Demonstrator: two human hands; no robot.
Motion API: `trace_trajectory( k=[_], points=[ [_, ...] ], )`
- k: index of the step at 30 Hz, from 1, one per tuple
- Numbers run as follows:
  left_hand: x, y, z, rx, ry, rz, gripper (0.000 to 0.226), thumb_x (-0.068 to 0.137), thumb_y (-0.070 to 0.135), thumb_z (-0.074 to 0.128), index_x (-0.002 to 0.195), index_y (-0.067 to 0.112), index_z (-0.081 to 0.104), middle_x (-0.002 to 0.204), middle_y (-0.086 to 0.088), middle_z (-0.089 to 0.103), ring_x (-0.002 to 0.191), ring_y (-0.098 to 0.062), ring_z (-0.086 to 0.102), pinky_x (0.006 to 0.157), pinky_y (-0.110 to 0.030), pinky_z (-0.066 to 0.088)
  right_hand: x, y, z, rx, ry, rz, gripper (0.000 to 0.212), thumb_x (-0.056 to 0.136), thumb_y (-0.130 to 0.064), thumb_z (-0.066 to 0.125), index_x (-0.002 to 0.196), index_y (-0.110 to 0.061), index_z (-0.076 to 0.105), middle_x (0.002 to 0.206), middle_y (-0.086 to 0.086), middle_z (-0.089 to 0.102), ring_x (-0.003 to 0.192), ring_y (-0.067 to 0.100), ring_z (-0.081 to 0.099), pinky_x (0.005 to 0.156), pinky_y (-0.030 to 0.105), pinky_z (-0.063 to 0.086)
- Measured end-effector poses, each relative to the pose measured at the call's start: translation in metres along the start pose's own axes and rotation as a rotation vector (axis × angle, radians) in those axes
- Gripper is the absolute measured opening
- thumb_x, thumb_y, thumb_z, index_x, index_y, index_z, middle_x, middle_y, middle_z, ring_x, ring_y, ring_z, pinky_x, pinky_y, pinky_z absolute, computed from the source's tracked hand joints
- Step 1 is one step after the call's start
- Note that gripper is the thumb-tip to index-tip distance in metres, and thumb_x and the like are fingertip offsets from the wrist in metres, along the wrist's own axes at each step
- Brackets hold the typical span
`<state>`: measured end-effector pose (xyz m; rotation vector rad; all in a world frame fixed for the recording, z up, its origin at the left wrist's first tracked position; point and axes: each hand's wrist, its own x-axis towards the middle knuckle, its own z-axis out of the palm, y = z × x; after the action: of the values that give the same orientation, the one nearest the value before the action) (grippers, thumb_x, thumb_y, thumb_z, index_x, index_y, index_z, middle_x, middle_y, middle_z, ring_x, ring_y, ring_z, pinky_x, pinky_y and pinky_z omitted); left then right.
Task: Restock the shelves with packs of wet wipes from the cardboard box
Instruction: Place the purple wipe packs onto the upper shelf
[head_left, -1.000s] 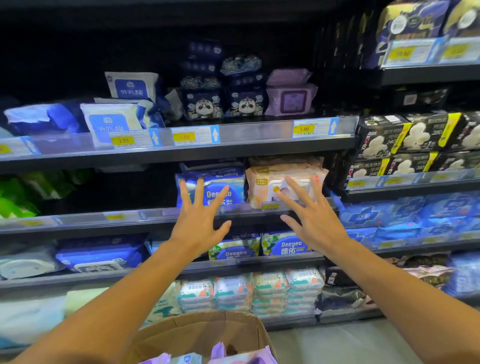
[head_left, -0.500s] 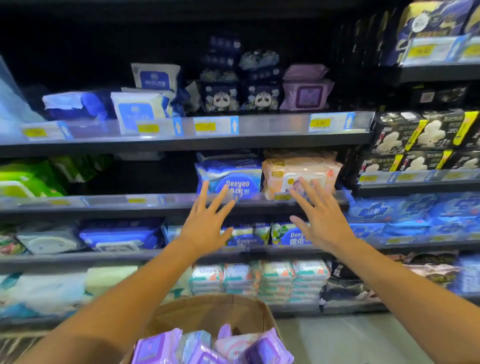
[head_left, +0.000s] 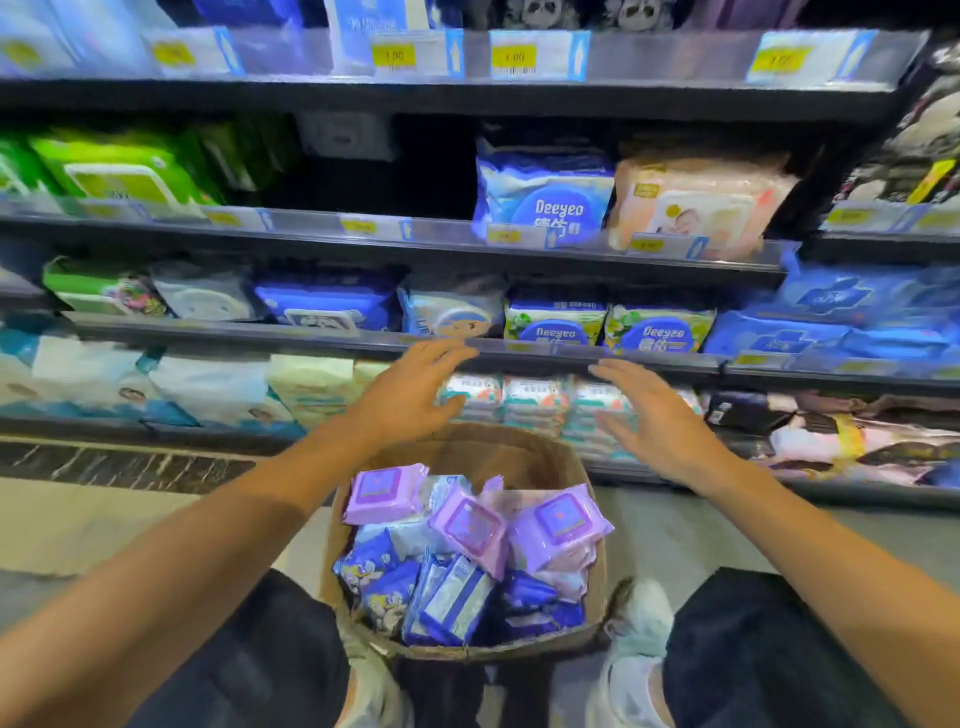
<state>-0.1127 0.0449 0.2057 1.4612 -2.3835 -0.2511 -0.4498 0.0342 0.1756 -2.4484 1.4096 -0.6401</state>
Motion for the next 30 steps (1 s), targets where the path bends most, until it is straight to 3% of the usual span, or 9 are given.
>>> trace_trajectory(
  k=[4,8,11,15,18,20,23,25,30],
  points=[
    [-0.050,-0.040,0.037,-0.036,-0.177,-0.170,0.067,0.087,0.051,0.049,0.142,0.013,0.050,0.142,-0.014,0.053,0.130,-0.034,0.049,0.110,-0.045,0.040,-0.012,-0.006,0.045,0.064,-0.188,0.034,0.055,0.096,-0.026,0.064,0.147,-0.021,0.045,0.153,0.006,0.043,0.140,0.028,0.041,0.116,0.047,0.034],
    [-0.082,-0.075,0.066,-0.101,-0.289,-0.296,0.075,0.083,0.058,0.045,0.144,0.014,0.049,0.143,-0.010,0.053,0.133,-0.030,0.047,0.110,-0.039,0.038,-0.014,-0.009,0.079,0.083,-0.272,0.083,0.056,0.094,-0.026,0.067,0.146,-0.016,0.047,0.149,0.006,0.049,0.137,0.025,0.045,0.110,0.024,0.028],
    [-0.096,-0.097,0.088,-0.120,-0.337,-0.343,0.081,0.079,0.059,0.052,0.142,0.009,0.050,0.142,-0.012,0.052,0.133,-0.029,0.047,0.108,-0.032,0.034,-0.019,-0.002,0.100,0.119,-0.336,0.125,0.057,0.093,-0.032,0.068,0.145,-0.019,0.048,0.147,0.004,0.051,0.135,0.023,0.047,0.109,0.023,0.031],
    [-0.097,-0.118,0.118,-0.121,-0.364,-0.274,0.082,0.076,0.062,0.063,0.142,0.017,0.047,0.142,-0.007,0.049,0.134,-0.029,0.046,0.111,-0.043,0.038,-0.029,0.019,0.124,0.108,-0.520,0.184,0.076,0.083,-0.045,0.073,0.149,-0.022,0.042,0.151,0.003,0.044,0.140,0.024,0.038,0.115,0.032,0.030],
    [-0.088,-0.098,0.142,-0.104,-0.447,-0.132,0.086,0.082,0.038,0.075,0.154,0.019,0.031,0.157,-0.002,0.030,0.146,-0.022,0.025,0.120,-0.028,0.019,-0.039,0.037,0.136,0.054,-0.601,0.152,0.098,0.068,-0.061,0.076,0.150,-0.021,0.039,0.152,0.006,0.040,0.141,0.023,0.034,0.117,0.032,0.026],
    [-0.085,-0.085,0.165,-0.074,-0.506,-0.047,0.094,0.084,0.034,0.074,0.158,0.022,0.017,0.163,-0.001,0.018,0.151,-0.022,0.014,0.123,-0.033,0.017,-0.048,0.051,0.147,-0.005,-0.634,0.117,0.105,0.068,-0.064,0.077,0.154,-0.021,0.034,0.156,0.006,0.033,0.143,0.023,0.027,0.121,0.035,0.022],
    [-0.082,-0.071,0.193,0.058,-0.591,0.027,0.113,0.082,0.027,0.076,0.157,0.029,-0.009,0.167,-0.001,-0.002,0.153,-0.022,0.000,0.124,-0.041,0.013,-0.058,0.065,0.161,-0.045,-0.603,0.115,0.107,0.070,-0.048,0.084,0.156,-0.022,0.026,0.159,0.004,0.026,0.148,0.026,0.021,0.120,0.045,0.027],
    [-0.074,-0.064,0.199,0.127,-0.624,0.020,0.117,0.082,0.022,0.076,0.156,0.030,-0.015,0.166,0.000,-0.010,0.153,-0.024,-0.005,0.123,-0.044,0.010,-0.058,0.061,0.163,-0.096,-0.589,0.121,0.105,0.075,-0.029,0.083,0.157,-0.018,0.019,0.161,0.003,0.022,0.151,0.025,0.015,0.123,0.042,0.021],
    [-0.061,-0.053,0.206,0.228,-0.575,-0.019,0.100,0.084,0.012,0.070,0.159,0.019,0.004,0.164,-0.005,0.012,0.153,-0.031,-0.001,0.123,-0.045,0.010,-0.059,0.057,0.169,-0.109,-0.549,0.138,0.097,0.085,-0.013,0.074,0.159,-0.017,0.012,0.165,0.001,0.011,0.153,0.021,0.002,0.124,0.029,0.008]
  ],
)
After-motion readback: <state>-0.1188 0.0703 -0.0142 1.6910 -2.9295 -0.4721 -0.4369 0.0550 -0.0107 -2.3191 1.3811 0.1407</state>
